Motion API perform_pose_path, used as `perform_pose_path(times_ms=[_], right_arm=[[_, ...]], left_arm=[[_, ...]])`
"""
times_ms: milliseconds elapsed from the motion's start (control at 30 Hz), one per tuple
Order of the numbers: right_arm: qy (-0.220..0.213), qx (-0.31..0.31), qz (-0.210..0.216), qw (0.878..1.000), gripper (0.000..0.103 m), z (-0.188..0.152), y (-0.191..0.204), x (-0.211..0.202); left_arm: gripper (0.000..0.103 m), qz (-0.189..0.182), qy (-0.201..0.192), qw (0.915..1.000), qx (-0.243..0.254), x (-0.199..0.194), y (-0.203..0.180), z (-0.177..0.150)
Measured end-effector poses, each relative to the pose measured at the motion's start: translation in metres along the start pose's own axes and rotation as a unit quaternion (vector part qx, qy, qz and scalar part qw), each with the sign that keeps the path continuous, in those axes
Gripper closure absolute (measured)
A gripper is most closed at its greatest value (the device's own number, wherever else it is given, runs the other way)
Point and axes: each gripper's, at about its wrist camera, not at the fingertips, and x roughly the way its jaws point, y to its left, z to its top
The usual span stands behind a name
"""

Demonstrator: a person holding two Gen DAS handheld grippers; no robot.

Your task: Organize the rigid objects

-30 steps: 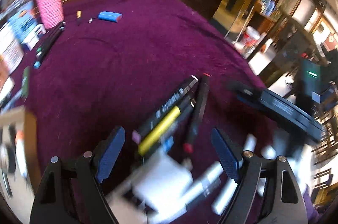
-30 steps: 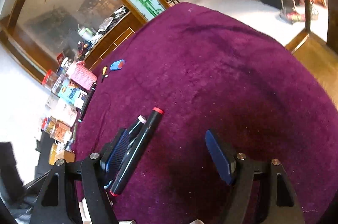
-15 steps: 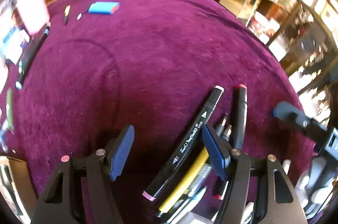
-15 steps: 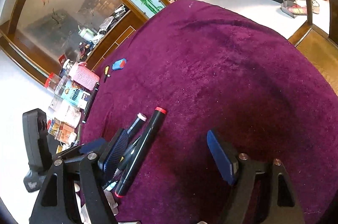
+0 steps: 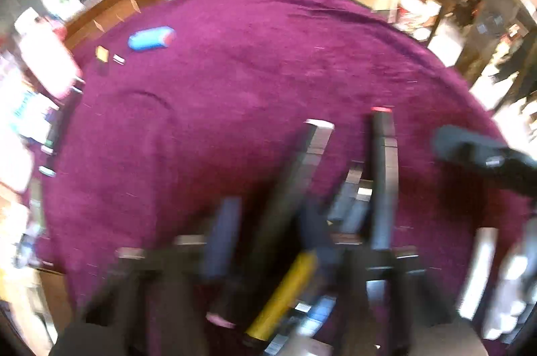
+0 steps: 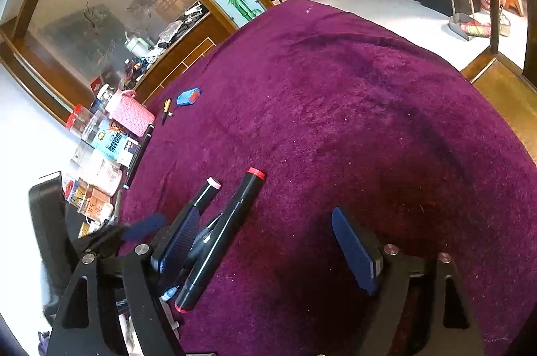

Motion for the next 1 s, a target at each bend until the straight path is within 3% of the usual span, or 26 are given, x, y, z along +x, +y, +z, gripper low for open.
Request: perform_pose_path(times_ms=[133, 333, 567, 800, 900, 1000], right_arm=[[0.0, -0.005, -0.003, 1.0, 0.018, 0.0, 0.001, 0.0], [0.001, -0.009, -0.002, 1.0, 0.016, 0.0, 0.002, 0.0], [-0.005, -0.028, -0.012, 1.0, 0.015, -0.002, 0.007, 0.002], [-0.008, -0.04, -0.025, 0.999, 0.014, -0.002, 0.011, 0.004], [0.021, -0.066, -0.066, 0.995, 0.015, -0.002, 0.024, 0.008], [0.043, -0.077, -0.065, 0.994, 0.02, -0.004, 0.04, 0.007]], left_arm=[[0.085, -0.005, -0.02, 0.9995, -0.025, -0.015, 0.009, -0.001], [0.087, -0.072, -0.079, 0.9896, -0.096, -0.077, 0.034, -0.024], [0.087, -0.13, -0.174, 0.964, -0.154, -0.17, 0.048, -0.094], [0.087, -0.159, -0.248, 0.936, -0.193, -0.23, 0.061, -0.16], [0.087, -0.171, -0.261, 0.9293, -0.197, -0.246, 0.068, -0.184], [0.087, -0.167, -0.269, 0.9285, -0.194, -0.255, 0.07, -0.206]])
